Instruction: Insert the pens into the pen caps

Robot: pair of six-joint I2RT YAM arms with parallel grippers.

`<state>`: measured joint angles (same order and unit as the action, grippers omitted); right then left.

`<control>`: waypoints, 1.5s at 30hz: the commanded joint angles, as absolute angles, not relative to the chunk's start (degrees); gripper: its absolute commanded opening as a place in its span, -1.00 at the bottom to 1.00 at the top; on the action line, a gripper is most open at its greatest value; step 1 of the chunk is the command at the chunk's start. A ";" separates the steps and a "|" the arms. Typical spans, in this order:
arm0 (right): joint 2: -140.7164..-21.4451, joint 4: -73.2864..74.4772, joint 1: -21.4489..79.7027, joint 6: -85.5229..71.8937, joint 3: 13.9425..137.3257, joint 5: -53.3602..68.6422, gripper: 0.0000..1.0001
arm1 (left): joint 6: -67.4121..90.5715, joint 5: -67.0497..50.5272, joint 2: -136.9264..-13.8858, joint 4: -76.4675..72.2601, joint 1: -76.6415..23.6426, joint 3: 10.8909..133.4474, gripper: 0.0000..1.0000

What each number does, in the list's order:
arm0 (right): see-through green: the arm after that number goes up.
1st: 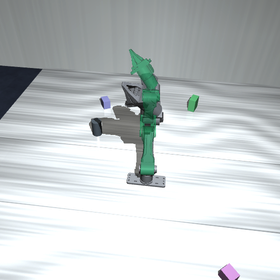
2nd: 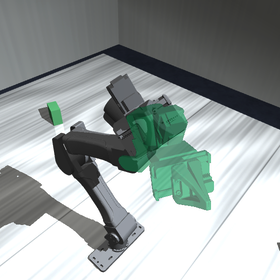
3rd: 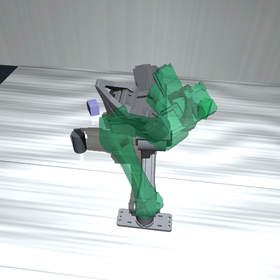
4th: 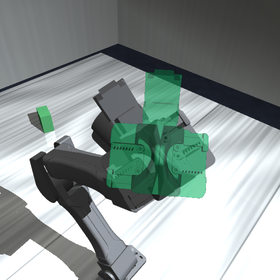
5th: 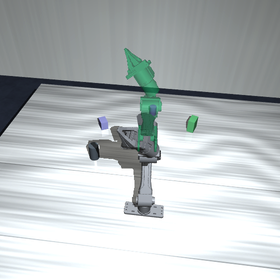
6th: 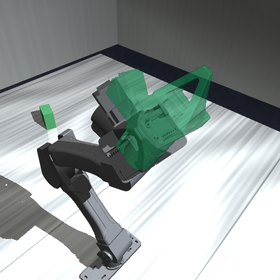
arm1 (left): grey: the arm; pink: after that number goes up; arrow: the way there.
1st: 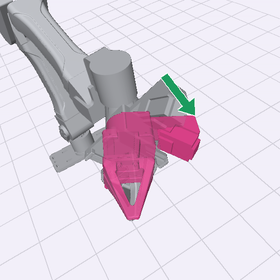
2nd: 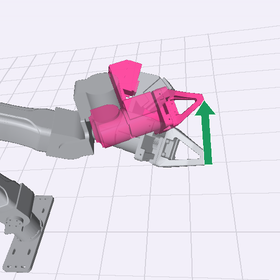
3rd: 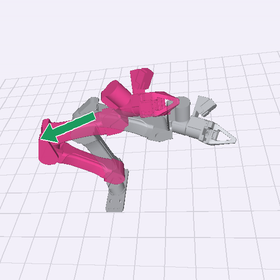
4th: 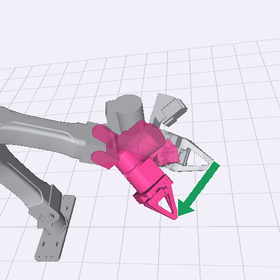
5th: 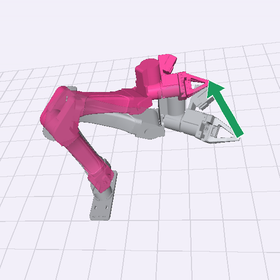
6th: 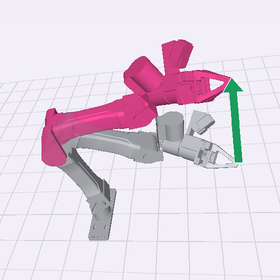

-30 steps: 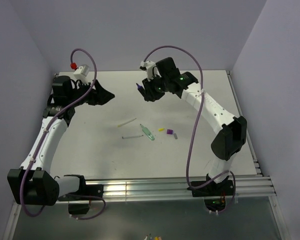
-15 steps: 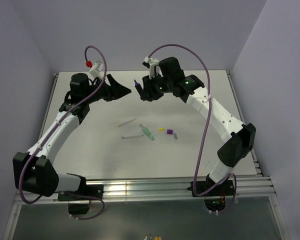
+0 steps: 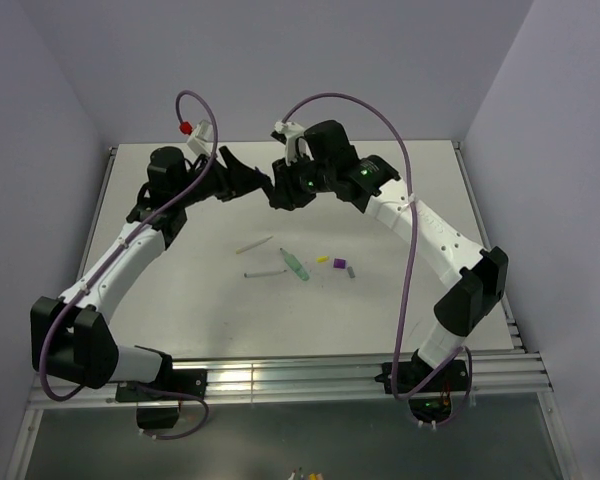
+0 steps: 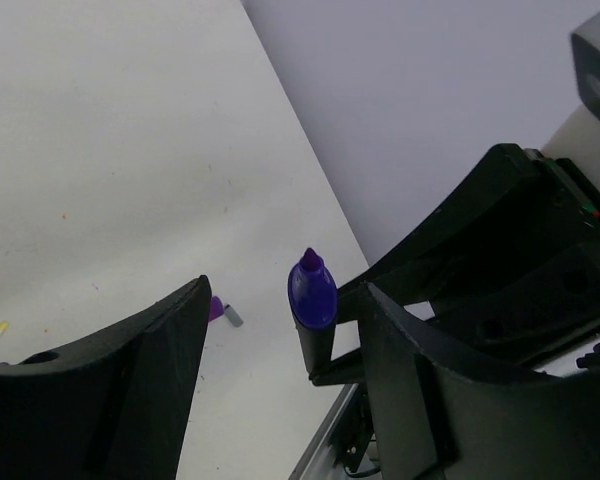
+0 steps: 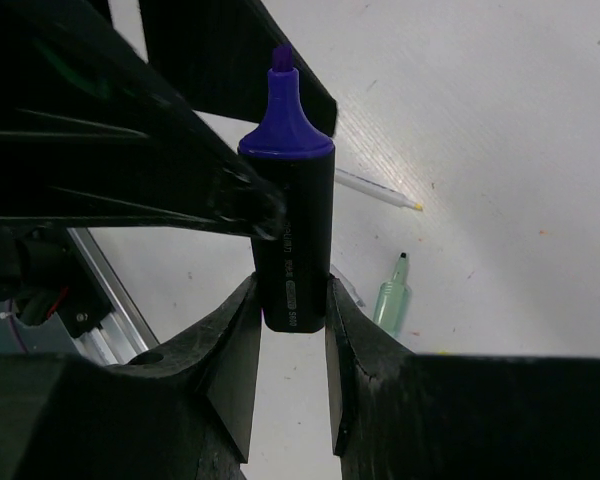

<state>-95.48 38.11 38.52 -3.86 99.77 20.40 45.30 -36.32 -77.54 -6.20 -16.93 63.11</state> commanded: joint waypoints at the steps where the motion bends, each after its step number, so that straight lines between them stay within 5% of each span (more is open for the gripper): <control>1: -94.39 34.89 39.90 -4.57 100.46 18.20 -1.00 | 45.79 -35.16 -78.13 -7.64 -18.10 63.11 0.30; 6: -95.71 34.98 40.60 -4.83 101.78 17.93 -1.00 | 49.57 -36.29 -78.92 -9.84 -18.46 61.44 0.12; 12: -96.85 35.33 41.04 -4.31 102.74 18.80 -1.00 | 50.54 -37.88 -79.54 -10.37 -18.63 61.52 -0.77; 13: -97.03 36.38 41.13 -3.78 103.09 21.85 -0.60 | 50.19 -38.40 -79.63 -10.20 -18.63 61.61 -0.99; 16: -96.94 39.62 39.91 -0.62 104.67 32.37 0.47 | 48.08 -42.78 -80.07 -10.98 -18.37 62.49 -0.99; 19: -95.89 41.22 35.70 0.62 104.86 41.62 0.91 | 47.81 -53.50 -80.33 -18.76 -17.84 61.97 -0.99; 25: -93.43 40.78 28.21 -1.93 99.50 61.87 0.73 | 65.82 -58.01 -77.87 -50.61 -17.93 52.12 -0.99; 30: -88.08 34.65 28.48 -7.71 91.51 66.70 0.54 | 68.28 -56.96 -78.22 -55.28 -18.11 52.74 -0.99; 38: -81.30 -2.61 28.48 -37.60 75.51 70.58 0.32 | 72.85 -53.44 -78.05 -59.94 -18.81 51.59 -0.99; 45: -84.29 -2.81 28.74 -37.71 76.82 68.73 0.20 | 74.53 -53.17 -78.14 -59.33 -19.86 52.03 -0.99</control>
